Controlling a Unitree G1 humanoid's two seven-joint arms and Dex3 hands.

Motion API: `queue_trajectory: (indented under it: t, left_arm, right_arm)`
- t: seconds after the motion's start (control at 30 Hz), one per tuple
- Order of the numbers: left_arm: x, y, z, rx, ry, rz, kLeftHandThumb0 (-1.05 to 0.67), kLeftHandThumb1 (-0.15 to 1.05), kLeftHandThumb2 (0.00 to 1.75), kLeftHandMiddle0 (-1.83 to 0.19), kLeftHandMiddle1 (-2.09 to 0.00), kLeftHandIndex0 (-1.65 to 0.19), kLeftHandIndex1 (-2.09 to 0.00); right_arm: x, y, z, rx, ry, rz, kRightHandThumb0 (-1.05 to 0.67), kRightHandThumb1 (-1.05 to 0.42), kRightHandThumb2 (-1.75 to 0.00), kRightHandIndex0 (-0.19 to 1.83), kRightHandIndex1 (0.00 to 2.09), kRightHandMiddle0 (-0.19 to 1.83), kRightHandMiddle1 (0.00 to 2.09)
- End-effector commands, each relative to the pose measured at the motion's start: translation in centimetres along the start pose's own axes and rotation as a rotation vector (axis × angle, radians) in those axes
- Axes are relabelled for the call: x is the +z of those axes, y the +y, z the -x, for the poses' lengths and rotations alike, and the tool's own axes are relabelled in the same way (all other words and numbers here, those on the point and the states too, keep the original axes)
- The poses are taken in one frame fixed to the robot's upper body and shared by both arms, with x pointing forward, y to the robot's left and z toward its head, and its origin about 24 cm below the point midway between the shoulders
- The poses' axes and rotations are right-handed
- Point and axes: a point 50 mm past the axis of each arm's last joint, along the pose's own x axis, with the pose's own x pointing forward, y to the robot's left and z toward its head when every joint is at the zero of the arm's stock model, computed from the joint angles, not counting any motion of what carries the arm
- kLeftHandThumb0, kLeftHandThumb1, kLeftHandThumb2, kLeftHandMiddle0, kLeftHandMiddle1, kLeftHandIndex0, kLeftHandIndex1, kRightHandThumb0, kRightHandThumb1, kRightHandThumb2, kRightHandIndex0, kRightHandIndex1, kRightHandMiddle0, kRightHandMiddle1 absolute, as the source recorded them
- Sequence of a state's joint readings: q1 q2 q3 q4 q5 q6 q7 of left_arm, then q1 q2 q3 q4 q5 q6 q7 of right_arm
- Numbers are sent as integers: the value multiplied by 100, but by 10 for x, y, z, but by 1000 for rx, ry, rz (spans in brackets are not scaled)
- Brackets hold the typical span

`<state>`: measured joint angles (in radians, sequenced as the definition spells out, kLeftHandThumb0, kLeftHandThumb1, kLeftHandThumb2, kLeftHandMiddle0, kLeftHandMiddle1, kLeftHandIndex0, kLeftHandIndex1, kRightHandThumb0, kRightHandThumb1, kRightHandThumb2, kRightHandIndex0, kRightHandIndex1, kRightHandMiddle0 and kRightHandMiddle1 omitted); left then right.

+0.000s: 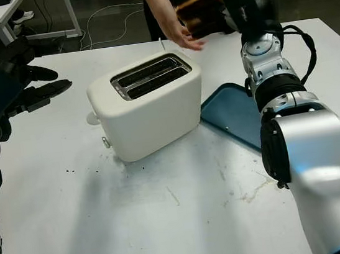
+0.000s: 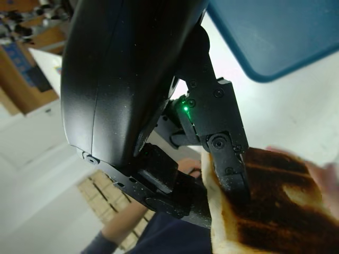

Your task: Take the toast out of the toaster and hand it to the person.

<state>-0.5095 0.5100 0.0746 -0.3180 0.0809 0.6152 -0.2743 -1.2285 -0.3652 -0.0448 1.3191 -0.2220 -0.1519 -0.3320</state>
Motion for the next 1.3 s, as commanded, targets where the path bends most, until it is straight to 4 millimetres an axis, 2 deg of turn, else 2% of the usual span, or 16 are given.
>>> queue_trajectory:
  t: [0.0,0.23,0.83,0.93,0.97,1.0,1.07,1.1,1.13,1.27]
  left_arm:
    - [-1,0,1,9,-4,-5,-26,87,12,-6,-125,-17,-74]
    - [0,0,0,5,-8,0,-25,87,12,-6,-126,-17,-75]
    - [-1,0,0,5,-3,-9,-25,87,12,-6,-126,-16,-76]
    - [-1,0,0,7,-2,-3,-25,87,13,-5,-126,-16,-76]
    - [-1,0,0,7,-2,-4,-25,87,13,-6,-126,-16,-76]
    - [-1,0,1,6,-3,-7,-25,87,13,-6,-126,-16,-76]
    - [-1,0,1,6,-2,-5,-26,87,13,-6,-126,-16,-76]
    - [-2,0,1,7,0,-3,-26,87,13,-6,-126,-16,-76]
    - [-2,0,1,7,1,-5,-26,87,13,-6,-126,-16,-76]
    - [-2,-1,1,8,2,5,-26,87,13,-7,-126,-16,-76]
  right_arm:
    - [-13,-2,2,-3,45,36,-34,-79,0,106,114,119,40]
    - [-15,-4,2,5,52,36,-35,-80,0,113,102,125,46]
    - [-14,-1,3,28,34,33,-37,-80,0,115,112,121,49]
    - [-14,-1,1,86,53,3,-52,-80,0,110,112,121,51]
    - [-13,0,1,155,46,31,-64,-76,0,94,99,111,42]
    - [-13,0,0,230,40,69,-76,-79,-2,54,71,76,21]
    - [-12,0,0,348,28,135,-90,-83,-1,17,39,37,5]
    - [-12,0,0,385,16,146,-97,-85,-1,7,16,17,2]
    - [-11,-1,0,407,7,158,-100,-85,-1,4,8,9,1]
    - [-8,-2,-1,432,12,139,-104,-86,-1,0,0,0,0]
